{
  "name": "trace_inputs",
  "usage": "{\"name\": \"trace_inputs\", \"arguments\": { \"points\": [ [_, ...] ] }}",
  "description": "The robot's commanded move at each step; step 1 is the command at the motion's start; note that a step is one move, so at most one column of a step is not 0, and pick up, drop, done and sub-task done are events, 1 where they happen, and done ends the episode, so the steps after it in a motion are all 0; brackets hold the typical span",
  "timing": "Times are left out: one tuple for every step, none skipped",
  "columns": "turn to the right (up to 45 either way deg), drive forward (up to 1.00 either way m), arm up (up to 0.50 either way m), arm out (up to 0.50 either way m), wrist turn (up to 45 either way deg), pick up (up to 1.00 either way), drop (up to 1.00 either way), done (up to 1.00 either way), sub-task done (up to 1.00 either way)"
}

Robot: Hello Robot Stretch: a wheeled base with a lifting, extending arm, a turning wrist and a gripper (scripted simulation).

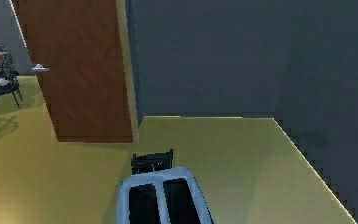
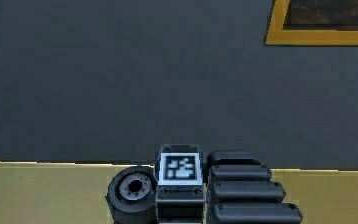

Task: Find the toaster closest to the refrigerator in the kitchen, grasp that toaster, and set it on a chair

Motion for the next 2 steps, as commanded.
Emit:
{"name": "trace_inputs", "arguments": {
  "points": [
    [-33.0,0.0,0.0,0.0,0.0,0.0,0.0,0.0,0.0],
    [0.0,0.75,0.0,0.0,0.0,0.0,0.0,0.0,0.0]
  ]
}}
